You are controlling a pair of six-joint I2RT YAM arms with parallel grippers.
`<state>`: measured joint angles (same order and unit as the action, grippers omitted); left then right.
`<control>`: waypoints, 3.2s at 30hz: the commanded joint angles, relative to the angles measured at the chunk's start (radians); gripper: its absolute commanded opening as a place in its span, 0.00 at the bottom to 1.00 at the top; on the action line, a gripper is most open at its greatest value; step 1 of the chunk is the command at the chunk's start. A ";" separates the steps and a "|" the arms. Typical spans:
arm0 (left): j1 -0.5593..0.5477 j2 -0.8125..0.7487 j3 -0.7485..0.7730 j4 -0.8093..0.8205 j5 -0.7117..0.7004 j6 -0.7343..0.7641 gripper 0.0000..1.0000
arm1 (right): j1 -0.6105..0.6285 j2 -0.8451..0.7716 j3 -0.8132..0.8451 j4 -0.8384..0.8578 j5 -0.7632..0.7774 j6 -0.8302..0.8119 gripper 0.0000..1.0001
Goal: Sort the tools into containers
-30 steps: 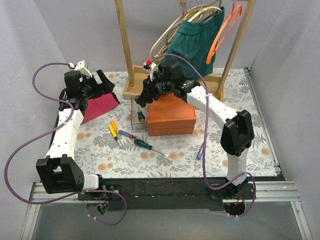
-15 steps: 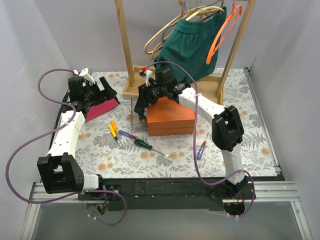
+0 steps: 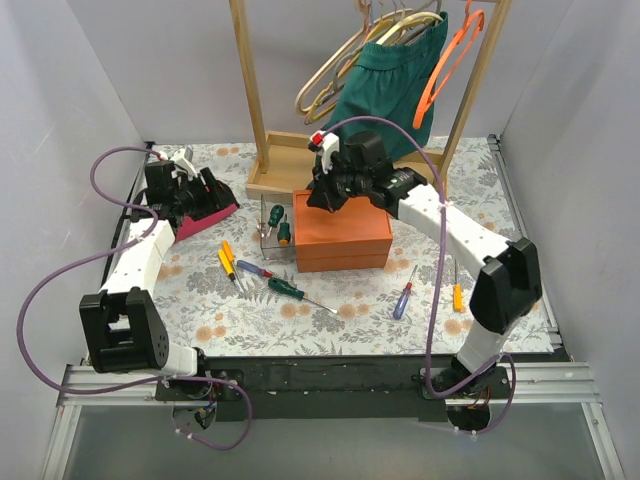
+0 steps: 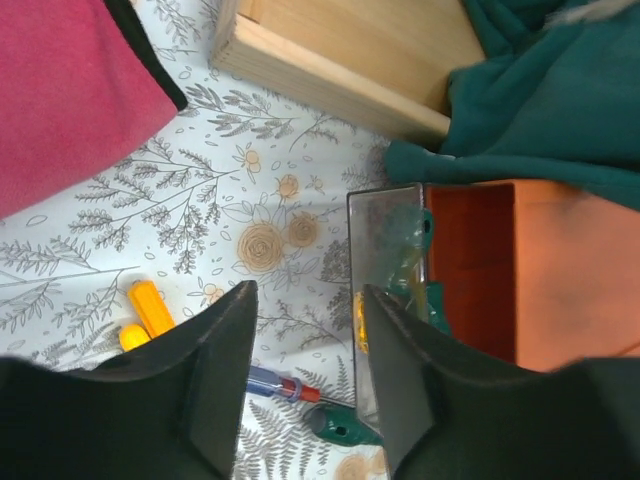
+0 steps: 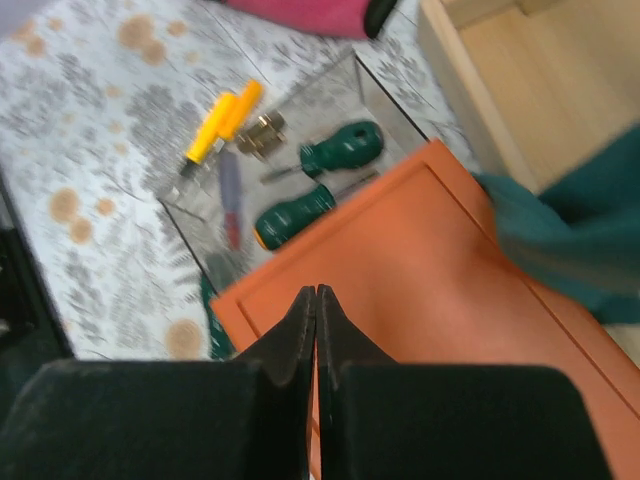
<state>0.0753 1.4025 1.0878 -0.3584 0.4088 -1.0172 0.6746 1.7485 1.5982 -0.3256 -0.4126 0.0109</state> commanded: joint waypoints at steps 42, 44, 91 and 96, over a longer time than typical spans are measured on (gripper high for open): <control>-0.307 0.216 -0.074 0.036 -0.070 -0.208 0.61 | -0.165 -0.219 -0.538 0.069 0.331 -0.215 0.01; -0.307 0.225 -0.094 0.061 -0.039 -0.213 0.62 | -0.168 -0.216 -0.535 0.069 0.331 -0.212 0.01; -0.299 0.426 0.044 -0.014 0.006 -0.233 0.62 | -0.210 -0.259 -0.598 0.066 0.397 -0.224 0.01; -0.287 0.383 0.067 -0.086 -0.126 -0.172 0.62 | -0.217 -0.251 -0.596 0.066 0.406 -0.238 0.01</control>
<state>-0.2268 1.8381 1.1206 -0.3462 0.4427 -1.2678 0.4778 1.4590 1.0523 -0.0937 -0.0727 -0.2092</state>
